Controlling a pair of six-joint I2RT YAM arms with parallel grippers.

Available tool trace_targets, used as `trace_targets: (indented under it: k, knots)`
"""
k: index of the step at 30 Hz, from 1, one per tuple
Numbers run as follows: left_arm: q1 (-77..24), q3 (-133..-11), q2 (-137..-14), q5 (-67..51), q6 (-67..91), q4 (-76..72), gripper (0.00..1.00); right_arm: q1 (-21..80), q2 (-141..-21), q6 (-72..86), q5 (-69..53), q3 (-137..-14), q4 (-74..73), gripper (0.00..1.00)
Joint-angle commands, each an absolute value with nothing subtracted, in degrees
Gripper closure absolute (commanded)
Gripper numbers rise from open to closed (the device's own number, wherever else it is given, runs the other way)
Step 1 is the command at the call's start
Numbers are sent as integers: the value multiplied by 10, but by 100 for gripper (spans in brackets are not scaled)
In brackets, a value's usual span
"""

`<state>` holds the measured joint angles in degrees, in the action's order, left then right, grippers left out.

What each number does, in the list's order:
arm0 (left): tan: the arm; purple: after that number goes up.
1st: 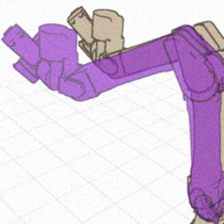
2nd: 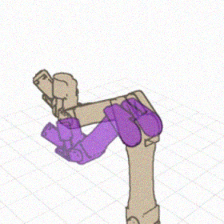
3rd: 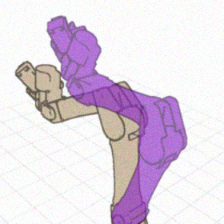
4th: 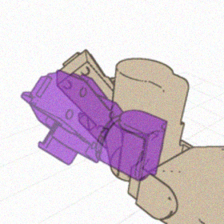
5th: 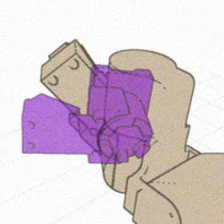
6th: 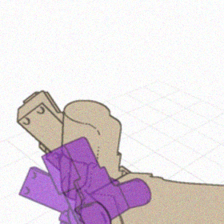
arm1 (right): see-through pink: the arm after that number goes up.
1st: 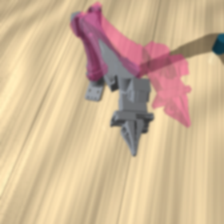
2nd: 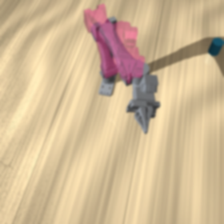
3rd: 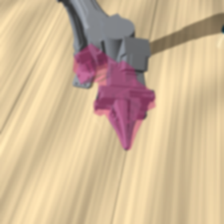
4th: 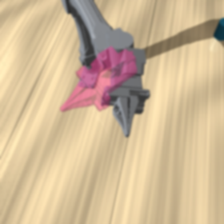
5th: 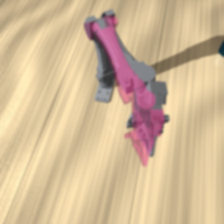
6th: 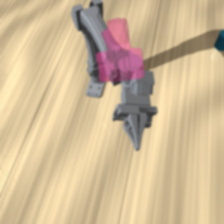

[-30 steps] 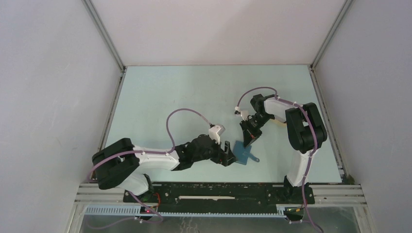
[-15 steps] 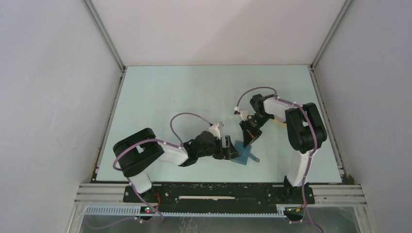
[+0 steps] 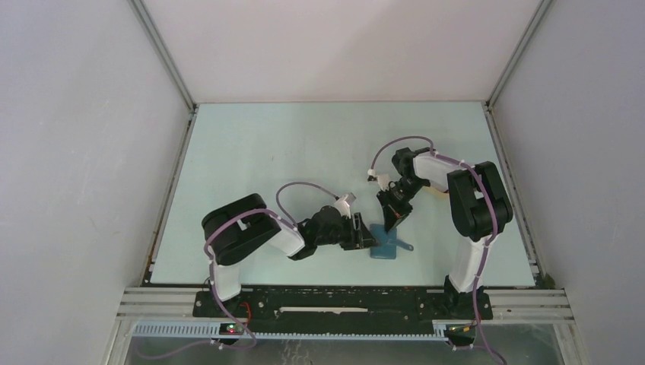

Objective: Put the credit cards into the card holder
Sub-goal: Close the card holder at the center of the board.

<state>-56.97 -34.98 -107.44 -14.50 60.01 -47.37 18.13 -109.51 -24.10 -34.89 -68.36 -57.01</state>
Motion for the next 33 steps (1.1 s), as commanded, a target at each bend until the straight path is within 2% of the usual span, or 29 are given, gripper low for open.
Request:
trace_targets:
  k: [1,6,9,15,23,24,25,26,27,28,29,33]
  knots:
    - [-572,-353,-1121,-128,588,-392,53,189,-1093,-262,-307,-680,-556,94]
    - [-572,-360,-1121,-118,581,-390,75,189,-1088,-263,-315,-680,-558,94]
    - [-572,-362,-1117,-117,574,-390,84,185,-1072,-269,-334,-680,-560,94]
    - [-573,-357,-1089,-107,538,-389,90,158,-996,-305,-415,-681,-572,90]
    - [-592,-360,-1017,-53,429,-342,92,99,-827,-390,-510,-659,-565,75]
    - [-597,-362,-1008,-43,411,-336,92,93,-793,-399,-513,-643,-543,70]
    - [-603,-364,-998,-32,394,-329,92,91,-753,-410,-515,-622,-517,59]
    - [-609,-366,-989,-20,371,-323,92,88,-717,-421,-520,-601,-487,44]
    - [-616,-368,-980,-8,352,-319,92,84,-688,-426,-528,-574,-459,23]
    - [-623,-369,-972,-2,337,-316,92,83,-666,-447,-541,-550,-444,6]
    - [-629,-369,-966,17,318,-315,92,84,-655,-485,-552,-529,-445,1]
    - [-653,-368,-940,54,246,-319,91,90,-677,-608,-547,-524,-505,0]
